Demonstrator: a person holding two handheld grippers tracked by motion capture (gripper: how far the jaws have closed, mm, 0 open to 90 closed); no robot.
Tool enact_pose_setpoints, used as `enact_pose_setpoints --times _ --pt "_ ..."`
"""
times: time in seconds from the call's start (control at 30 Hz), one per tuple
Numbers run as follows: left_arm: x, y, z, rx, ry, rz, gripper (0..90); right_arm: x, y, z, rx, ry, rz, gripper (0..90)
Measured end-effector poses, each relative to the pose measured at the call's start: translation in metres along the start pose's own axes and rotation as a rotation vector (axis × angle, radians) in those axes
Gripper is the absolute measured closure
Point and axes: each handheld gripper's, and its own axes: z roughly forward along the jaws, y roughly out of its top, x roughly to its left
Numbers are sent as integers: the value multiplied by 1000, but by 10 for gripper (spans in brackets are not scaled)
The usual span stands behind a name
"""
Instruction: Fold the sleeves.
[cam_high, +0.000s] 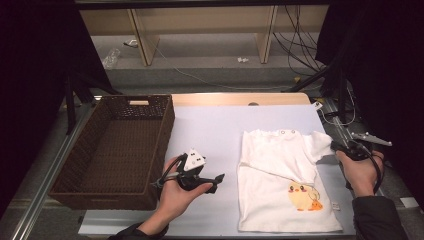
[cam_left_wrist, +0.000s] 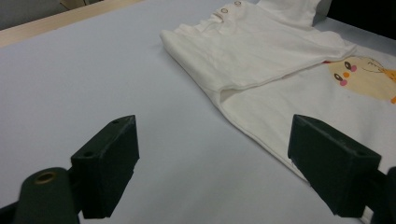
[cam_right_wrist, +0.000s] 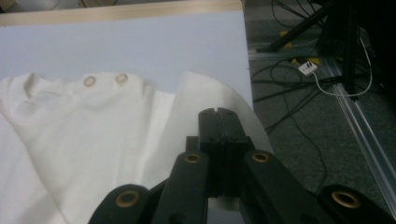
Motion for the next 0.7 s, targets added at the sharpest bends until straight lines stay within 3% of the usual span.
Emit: enact_pose_setpoints --times 0.3,0.47,0.7 --pt "0 0 0 -3 -2 -4 162 30 5 1 -36 82 -47 900" --pt "0 0 -1 -4 -2 -4 162 49 3 6 -17 128 -93 900" --pt "0 0 0 -4 -2 -4 162 68 -1 11 31 198 -115 900"
